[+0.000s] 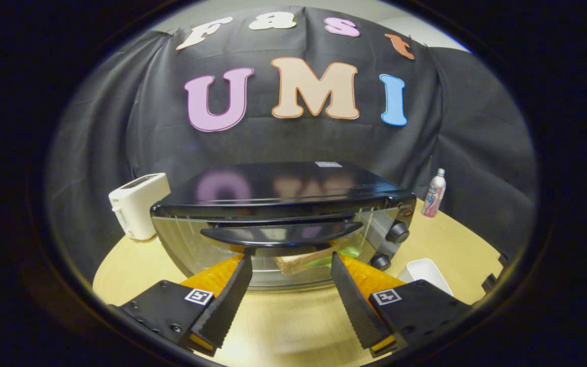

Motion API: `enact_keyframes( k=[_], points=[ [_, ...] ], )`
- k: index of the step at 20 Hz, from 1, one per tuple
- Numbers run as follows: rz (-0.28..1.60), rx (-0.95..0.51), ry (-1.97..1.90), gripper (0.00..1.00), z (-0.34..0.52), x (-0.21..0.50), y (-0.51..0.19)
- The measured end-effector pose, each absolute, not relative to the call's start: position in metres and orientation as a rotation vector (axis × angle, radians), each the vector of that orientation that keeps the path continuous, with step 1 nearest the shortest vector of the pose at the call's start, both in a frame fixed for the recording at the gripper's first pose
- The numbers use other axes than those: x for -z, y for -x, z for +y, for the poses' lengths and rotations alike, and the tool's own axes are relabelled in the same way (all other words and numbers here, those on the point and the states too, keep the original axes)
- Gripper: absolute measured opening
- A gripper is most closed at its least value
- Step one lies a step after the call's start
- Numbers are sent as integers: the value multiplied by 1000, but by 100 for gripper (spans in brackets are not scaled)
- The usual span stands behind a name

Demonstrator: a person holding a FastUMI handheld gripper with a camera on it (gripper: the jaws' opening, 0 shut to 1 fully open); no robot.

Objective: Open the toaster oven, put the food inside, and close the toaster oven door.

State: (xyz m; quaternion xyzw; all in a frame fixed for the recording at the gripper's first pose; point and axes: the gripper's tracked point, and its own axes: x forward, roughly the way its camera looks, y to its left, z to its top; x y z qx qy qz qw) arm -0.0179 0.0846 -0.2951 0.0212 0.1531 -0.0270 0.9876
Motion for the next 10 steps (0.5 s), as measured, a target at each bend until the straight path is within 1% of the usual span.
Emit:
enact_keyframes(
  k=[4,10],
  points=[
    [257,35,-62,97,79,263,21],
    [143,34,-132,97,54,187,21]
  ],
)
